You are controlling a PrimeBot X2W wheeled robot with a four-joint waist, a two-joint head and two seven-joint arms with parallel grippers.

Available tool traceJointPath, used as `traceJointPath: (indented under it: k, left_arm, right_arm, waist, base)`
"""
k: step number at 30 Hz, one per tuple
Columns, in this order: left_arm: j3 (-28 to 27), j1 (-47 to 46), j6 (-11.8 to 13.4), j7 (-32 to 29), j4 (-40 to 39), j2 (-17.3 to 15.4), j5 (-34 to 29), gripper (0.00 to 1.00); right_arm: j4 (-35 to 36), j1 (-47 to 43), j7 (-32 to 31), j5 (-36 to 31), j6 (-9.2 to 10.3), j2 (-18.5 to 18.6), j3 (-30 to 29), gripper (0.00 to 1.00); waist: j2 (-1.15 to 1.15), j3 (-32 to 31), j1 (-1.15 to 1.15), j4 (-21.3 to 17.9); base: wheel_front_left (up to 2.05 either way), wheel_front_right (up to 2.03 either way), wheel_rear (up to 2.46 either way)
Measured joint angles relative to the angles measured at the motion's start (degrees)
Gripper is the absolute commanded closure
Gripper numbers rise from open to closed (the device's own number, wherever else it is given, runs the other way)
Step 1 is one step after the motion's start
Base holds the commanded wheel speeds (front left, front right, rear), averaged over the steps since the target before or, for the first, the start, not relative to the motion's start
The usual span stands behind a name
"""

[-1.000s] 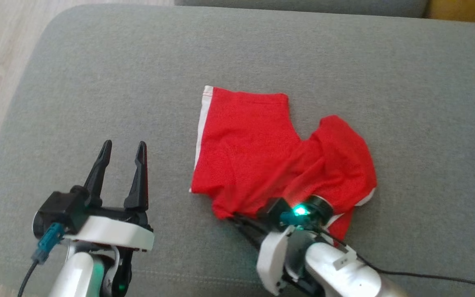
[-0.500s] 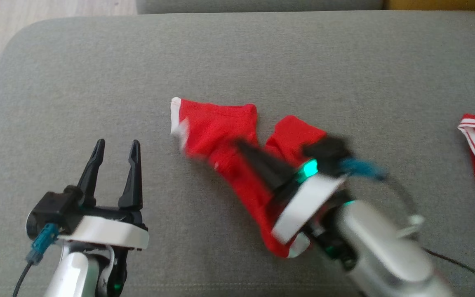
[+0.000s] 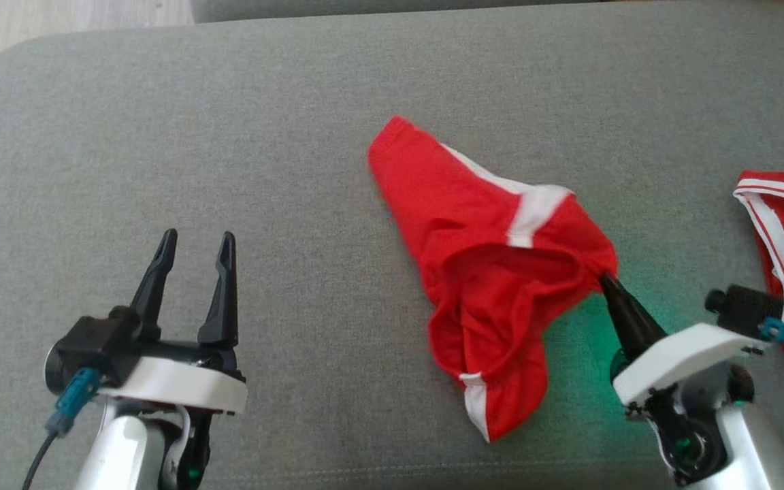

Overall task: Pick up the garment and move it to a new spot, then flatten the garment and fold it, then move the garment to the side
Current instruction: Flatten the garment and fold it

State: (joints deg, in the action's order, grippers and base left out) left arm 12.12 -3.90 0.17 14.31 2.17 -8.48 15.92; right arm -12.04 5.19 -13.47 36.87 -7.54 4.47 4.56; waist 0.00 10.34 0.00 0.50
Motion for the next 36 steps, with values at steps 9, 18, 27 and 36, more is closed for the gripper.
traceJointPath:
  k: [9, 18, 27, 36]
  left_arm:
    - [0.1, 0.0, -0.1, 0.0, 0.3, -0.1, -0.2, 0.0]
    - [0.0, 0.1, 0.4, 0.0, 0.3, -0.4, -0.2, 0.0]
    - [0.0, 1.5, 0.9, 0.0, 0.1, -0.8, -0.2, 0.0]
    - [0.1, 2.9, 1.4, -0.7, -0.5, -1.3, -0.2, 0.0]
  right_arm:
    - [-3.6, 0.3, 7.0, -4.4, 0.0, 0.4, 0.2, 0.0]
    - [5.7, 0.3, 15.0, -17.6, 0.0, 2.7, 1.1, 0.0]
    - [14.4, -1.0, 16.2, -23.8, 0.0, 2.6, 2.6, 0.0]
    - [16.0, -7.1, 14.4, -24.4, 0.0, 0.7, 1.6, 0.0]
  waist:
    - [0.0, -0.4, 0.0, -0.2]
    - [0.0, -1.7, 0.0, -0.9]
    - [0.0, -3.9, 0.0, -1.9]
    - [0.0, -5.1, 0.0, -2.9]
  base:
    - [0.0, 0.0, 0.0]
    - [0.0, 0.0, 0.0]
    - [0.0, 0.0, 0.0]
    - [0.0, 0.0, 0.0]
